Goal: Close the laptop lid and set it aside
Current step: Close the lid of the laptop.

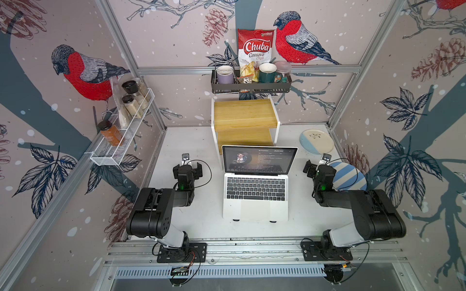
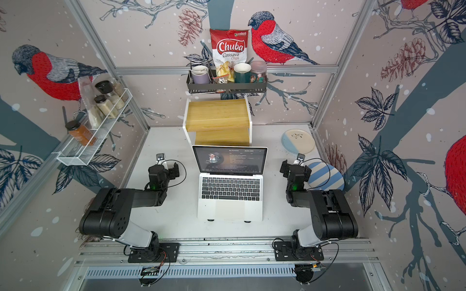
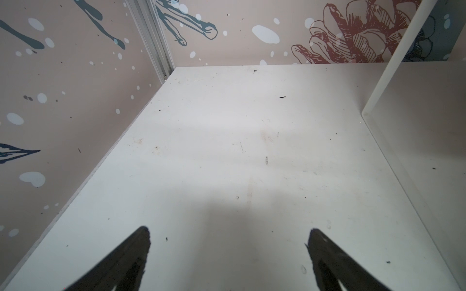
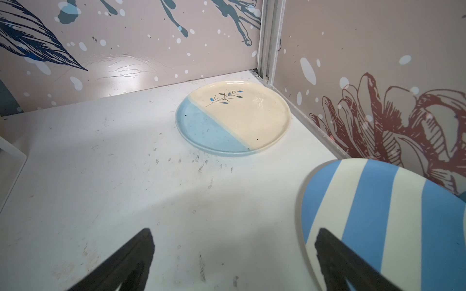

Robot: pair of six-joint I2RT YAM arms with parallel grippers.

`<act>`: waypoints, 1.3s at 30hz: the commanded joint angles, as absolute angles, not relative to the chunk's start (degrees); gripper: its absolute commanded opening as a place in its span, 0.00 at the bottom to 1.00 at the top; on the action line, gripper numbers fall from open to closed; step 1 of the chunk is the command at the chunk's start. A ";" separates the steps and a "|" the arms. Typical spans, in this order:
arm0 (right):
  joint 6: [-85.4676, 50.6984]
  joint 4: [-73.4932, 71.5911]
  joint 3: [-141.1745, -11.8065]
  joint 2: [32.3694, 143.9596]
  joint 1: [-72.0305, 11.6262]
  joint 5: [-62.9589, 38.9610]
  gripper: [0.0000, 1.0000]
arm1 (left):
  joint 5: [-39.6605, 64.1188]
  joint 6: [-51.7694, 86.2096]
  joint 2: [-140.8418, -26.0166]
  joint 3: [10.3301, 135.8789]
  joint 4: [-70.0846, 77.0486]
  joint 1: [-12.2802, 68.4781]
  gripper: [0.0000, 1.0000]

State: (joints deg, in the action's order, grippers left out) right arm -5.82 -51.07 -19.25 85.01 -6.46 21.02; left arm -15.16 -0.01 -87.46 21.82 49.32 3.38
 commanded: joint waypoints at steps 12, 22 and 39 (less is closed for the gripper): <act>-36.64 18.07 -34.66 53.79 0.90 21.02 1.00 | -16.30 34.96 -47.56 19.10 19.62 3.08 0.96; -39.32 34.12 -43.62 40.72 2.45 0.20 1.00 | 5.02 44.68 -38.12 23.81 -3.52 3.19 0.88; -35.07 50.93 -85.53 60.54 -42.34 22.01 0.75 | 7.79 40.77 -19.28 15.49 -16.95 13.10 0.87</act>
State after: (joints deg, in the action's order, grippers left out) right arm -37.28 46.52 -80.90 57.25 -35.24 9.87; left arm 5.39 41.98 -18.52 16.03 -18.55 11.92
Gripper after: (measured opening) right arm 0.761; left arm 0.867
